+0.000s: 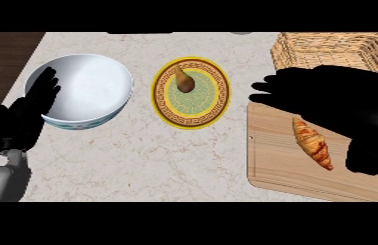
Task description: Pick the croissant from the cutting board and place it in the basket
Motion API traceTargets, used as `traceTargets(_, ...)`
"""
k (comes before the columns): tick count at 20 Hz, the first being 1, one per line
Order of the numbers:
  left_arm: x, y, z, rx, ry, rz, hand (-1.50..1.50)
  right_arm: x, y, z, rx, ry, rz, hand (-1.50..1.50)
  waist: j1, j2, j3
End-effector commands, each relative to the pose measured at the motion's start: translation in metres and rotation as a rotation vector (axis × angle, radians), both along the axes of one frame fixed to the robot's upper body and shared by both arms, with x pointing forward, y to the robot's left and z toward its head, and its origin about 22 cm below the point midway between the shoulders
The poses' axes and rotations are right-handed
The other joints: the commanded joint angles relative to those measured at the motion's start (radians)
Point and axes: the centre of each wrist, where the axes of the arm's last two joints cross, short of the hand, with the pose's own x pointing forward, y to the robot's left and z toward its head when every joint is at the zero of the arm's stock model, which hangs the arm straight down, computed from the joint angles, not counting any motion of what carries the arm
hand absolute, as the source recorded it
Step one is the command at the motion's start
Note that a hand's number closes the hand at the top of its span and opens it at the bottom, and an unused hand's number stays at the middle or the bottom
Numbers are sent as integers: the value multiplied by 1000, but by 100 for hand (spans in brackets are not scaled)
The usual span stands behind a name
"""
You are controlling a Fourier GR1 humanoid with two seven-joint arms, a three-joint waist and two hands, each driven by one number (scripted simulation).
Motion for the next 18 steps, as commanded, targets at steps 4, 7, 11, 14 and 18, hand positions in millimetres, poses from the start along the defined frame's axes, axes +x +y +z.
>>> traceTargets(4,-9,-9,-30,-14,69,-17,0,2,-45,30,9,162,-19,-150,-13,9,-11)
traceTargets(7,-10,-8,-25,-26,53,-20,0,12,-63,41,95,170,-32,-150,4,12,-10)
traceTargets(11,4,-5,-19,-44,62,-32,0,9,-81,26,205,140,-26,-150,1,17,-9)
traceTargets(14,-5,-12,-25,-41,66,-28,0,8,-93,-2,186,179,-43,-150,7,17,-7)
traceTargets(18,-12,-6,-21,-29,68,-30,0,8,-97,-50,241,167,-36,-150,13,16,-7)
